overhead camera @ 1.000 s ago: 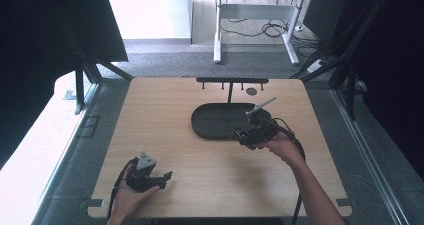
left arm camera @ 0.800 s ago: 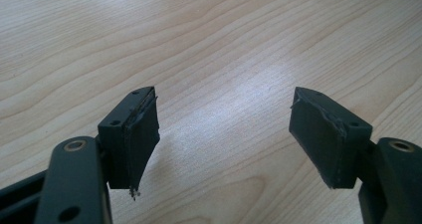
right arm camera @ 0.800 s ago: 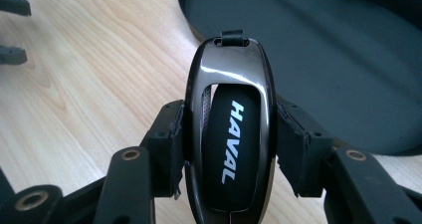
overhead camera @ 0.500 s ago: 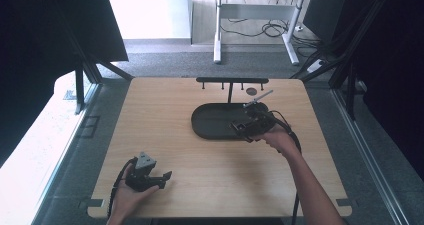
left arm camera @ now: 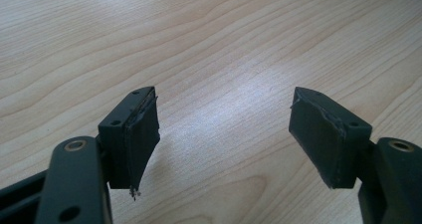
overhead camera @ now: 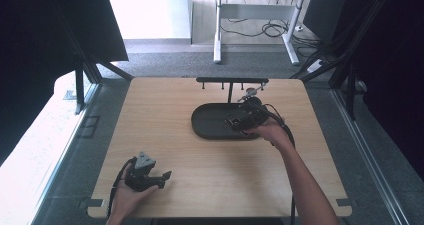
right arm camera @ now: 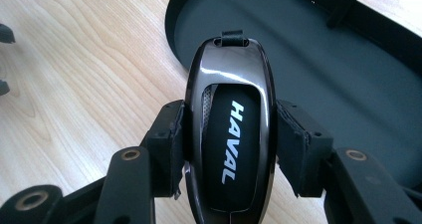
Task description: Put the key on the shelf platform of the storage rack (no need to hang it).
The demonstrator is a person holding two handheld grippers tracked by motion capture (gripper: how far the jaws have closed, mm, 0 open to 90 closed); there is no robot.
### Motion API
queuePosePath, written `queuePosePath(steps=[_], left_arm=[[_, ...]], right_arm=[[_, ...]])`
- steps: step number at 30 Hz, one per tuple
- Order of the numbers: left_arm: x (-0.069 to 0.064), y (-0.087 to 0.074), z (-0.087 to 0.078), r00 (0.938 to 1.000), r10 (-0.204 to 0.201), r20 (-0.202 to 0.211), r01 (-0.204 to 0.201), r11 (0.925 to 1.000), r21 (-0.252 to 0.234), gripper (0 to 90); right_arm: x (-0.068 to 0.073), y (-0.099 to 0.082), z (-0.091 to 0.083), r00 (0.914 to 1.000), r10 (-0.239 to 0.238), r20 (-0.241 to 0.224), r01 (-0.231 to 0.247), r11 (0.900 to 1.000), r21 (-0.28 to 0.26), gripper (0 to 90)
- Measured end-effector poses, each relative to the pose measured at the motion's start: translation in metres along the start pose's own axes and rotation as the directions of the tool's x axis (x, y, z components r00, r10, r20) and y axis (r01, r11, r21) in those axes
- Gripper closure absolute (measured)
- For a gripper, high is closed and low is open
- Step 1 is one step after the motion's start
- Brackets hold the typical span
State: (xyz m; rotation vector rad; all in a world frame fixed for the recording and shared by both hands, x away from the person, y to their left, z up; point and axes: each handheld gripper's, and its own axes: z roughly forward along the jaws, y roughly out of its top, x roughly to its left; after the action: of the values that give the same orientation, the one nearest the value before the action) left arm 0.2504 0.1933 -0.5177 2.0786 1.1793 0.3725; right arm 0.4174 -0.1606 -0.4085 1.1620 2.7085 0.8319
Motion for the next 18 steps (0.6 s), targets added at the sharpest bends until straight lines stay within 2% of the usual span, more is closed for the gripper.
queuePosePath(steps=[14, 18], left_arm=[[0.001, 0.000, -0.001, 1.0000, -0.002, -0.001, 0.002, 1.0000, -0.004, 28.0], [0.000, 0.000, -0.001, 1.0000, -0.002, -0.004, 0.002, 1.0000, -0.003, 28.0]], right_arm=[[-0.005, 0.015, 0.008, 1.0000, 0.000, 0.009, -0.001, 1.0000, 0.009, 49.5], [-0.009, 0.017, 0.016, 0.9998, 0.004, 0.022, -0.004, 0.9997, 0.024, 49.5]])
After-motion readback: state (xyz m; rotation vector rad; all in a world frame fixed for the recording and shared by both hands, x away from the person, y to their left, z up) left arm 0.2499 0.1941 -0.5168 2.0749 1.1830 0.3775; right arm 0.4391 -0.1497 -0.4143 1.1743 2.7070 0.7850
